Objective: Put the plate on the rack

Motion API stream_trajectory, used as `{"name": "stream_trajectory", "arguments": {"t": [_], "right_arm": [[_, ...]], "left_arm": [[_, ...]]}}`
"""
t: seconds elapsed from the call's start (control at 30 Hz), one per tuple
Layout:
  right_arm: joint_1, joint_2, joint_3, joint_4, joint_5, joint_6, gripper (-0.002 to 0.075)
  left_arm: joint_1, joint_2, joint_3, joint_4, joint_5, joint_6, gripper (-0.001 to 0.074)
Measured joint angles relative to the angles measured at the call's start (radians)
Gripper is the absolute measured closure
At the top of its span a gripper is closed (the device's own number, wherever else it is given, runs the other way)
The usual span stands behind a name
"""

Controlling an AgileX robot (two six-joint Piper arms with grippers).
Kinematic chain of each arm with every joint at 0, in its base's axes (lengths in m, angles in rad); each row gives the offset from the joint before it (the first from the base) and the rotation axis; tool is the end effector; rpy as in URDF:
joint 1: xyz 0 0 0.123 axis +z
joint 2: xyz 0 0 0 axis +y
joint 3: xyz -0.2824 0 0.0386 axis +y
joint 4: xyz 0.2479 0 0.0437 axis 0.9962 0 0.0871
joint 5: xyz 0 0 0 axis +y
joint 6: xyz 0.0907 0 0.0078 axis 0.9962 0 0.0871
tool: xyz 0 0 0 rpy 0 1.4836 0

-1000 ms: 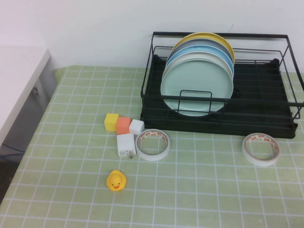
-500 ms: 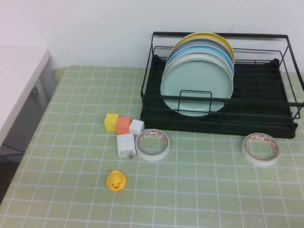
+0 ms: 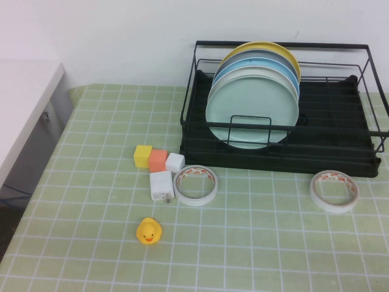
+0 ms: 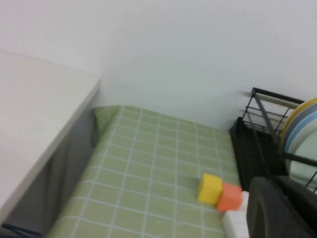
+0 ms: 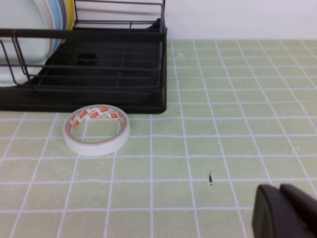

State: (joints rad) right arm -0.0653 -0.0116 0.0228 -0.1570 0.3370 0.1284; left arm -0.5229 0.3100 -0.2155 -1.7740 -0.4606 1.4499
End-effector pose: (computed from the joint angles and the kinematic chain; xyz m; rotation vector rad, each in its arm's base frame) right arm 0.0530 -0.0082 0.1760 0.0780 1.8273 -0.1073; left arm 0.0850 -0.0034 0.2573 -0.1922 1.6637 -0.2801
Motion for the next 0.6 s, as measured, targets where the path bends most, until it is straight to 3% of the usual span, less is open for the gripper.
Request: {"name": "stream_trajectory", "arguments": {"t": [0.1, 0.3, 0.6], "right_arm": [[0.0, 0.0, 0.0, 0.0, 0.001, 0.0, 0.0727], [0.0, 0.0, 0.0, 0.0, 0.001, 0.0, 0.0727], [0.0, 0.0, -0.001, 0.0, 0.005, 0.0, 0.0727]], "left_arm": [[0.0, -0.021, 0.019, 0.081, 0.007, -0.182, 0.0736], [0.053, -0.041, 0.126, 0.703, -0.013, -0.886, 0.0736], [0.362, -0.187, 0.236, 1.353, 0.328, -1.442, 0.0736]]}}
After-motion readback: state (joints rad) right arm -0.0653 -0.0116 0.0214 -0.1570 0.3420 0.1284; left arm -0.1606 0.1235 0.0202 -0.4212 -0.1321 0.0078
